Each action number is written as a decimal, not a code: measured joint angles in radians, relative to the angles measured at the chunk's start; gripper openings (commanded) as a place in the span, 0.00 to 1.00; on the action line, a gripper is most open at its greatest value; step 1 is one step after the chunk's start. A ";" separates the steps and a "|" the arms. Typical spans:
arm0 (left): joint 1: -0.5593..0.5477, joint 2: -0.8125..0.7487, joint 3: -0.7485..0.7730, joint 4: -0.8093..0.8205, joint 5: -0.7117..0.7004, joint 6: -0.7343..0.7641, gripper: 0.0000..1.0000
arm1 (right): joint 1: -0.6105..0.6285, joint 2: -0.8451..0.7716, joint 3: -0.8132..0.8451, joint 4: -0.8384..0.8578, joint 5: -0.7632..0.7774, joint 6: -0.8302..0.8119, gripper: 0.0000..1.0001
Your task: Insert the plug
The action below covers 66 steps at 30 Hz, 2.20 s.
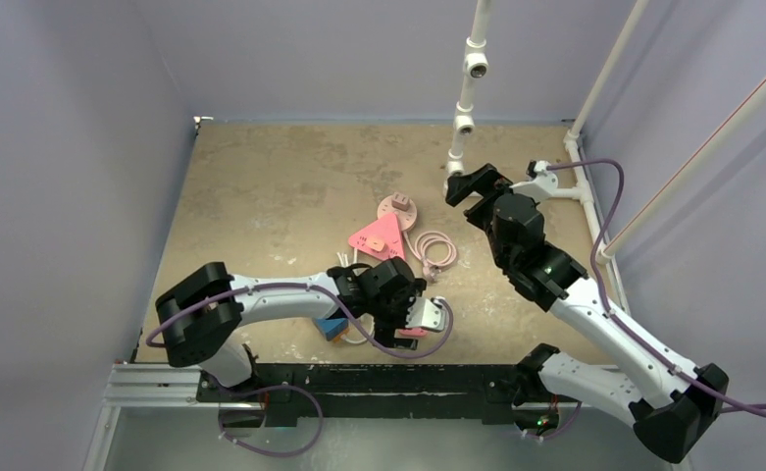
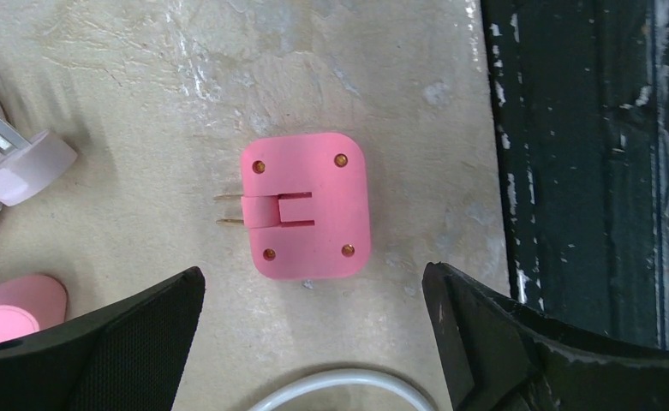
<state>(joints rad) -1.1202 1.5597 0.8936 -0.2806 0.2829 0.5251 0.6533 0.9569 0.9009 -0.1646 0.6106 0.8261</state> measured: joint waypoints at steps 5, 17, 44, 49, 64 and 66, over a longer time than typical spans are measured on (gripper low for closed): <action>-0.002 0.056 0.000 0.036 -0.035 -0.022 0.95 | 0.000 -0.022 0.002 -0.002 -0.001 0.004 0.99; -0.014 0.131 0.029 0.042 -0.043 -0.061 0.62 | 0.000 -0.032 0.053 -0.008 0.001 0.002 0.99; 0.039 -0.103 0.230 -0.208 -0.010 -0.058 0.00 | -0.146 0.021 0.117 0.157 -0.035 -0.271 0.99; 0.160 -0.157 0.352 -0.277 0.002 -0.032 0.00 | -0.305 0.047 0.186 0.196 -0.151 -0.327 0.99; 0.311 -0.269 0.493 -0.158 -0.097 -0.140 0.00 | -0.265 -0.189 0.124 0.301 -0.643 -0.327 0.95; 0.318 -0.266 0.513 -0.153 -0.097 -0.166 0.00 | -0.224 -0.187 0.120 0.325 -0.655 -0.312 0.98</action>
<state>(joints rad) -0.8021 1.2934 1.4071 -0.4332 0.1856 0.3592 0.4297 0.7696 1.0206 0.1608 -0.0441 0.5140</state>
